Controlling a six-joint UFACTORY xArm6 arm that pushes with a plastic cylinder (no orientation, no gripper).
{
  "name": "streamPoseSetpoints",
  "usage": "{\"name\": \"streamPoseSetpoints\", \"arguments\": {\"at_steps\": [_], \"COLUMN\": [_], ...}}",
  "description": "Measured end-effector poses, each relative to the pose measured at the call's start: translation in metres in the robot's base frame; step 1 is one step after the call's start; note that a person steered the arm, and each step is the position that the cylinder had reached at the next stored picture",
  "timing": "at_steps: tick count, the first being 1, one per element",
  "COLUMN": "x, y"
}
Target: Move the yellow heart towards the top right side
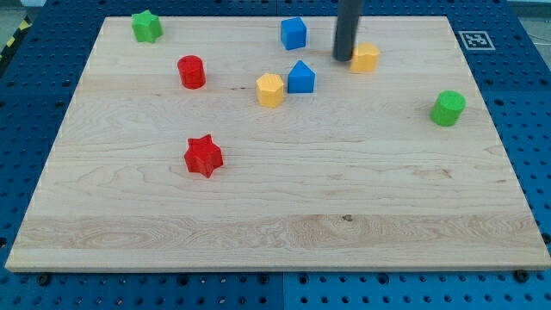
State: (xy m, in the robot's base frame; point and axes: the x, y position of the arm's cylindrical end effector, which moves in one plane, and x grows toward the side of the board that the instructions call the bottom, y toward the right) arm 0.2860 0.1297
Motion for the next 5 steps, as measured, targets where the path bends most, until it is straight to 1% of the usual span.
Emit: {"name": "streamPoseSetpoints", "arguments": {"at_steps": [1, 3, 4, 5], "x": [0.000, 0.032, 0.051, 0.037], "y": [0.040, -0.013, 0.003, 0.048]}}
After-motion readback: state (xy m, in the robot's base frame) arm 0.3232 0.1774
